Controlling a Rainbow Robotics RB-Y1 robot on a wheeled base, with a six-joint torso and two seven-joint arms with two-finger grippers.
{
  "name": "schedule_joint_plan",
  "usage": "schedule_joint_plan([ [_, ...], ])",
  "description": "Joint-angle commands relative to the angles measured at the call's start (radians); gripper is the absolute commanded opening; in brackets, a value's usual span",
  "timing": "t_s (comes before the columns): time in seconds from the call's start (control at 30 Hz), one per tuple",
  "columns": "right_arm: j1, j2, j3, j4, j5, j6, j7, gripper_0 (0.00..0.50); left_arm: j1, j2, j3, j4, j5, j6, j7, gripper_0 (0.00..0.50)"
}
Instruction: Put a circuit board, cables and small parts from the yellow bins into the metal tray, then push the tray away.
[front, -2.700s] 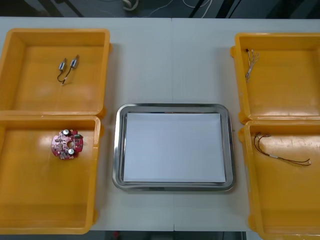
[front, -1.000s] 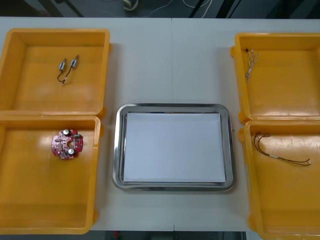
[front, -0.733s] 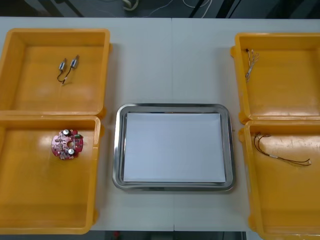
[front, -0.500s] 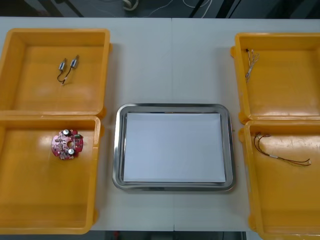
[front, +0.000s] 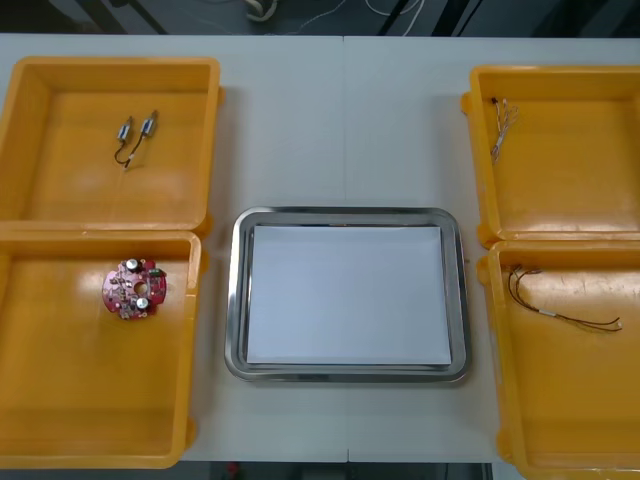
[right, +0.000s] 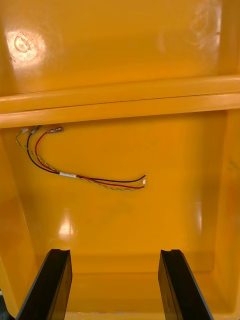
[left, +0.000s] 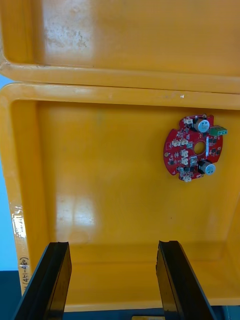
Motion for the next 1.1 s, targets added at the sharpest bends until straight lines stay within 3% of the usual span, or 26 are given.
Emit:
schedule_joint_plan([
  [0.03,0.0,-0.001,0.0,-0.004,0.0,0.0,0.0,0.5,0.0,0.001,0.0,-0.002,0.0,0.0,0.0,0.5],
  [1.1,0.0,-0.001,0.0,-0.004,0.0,0.0,0.0,0.5,0.0,0.001,0.0,-0.002,0.0,0.0,0.0,0.5],
])
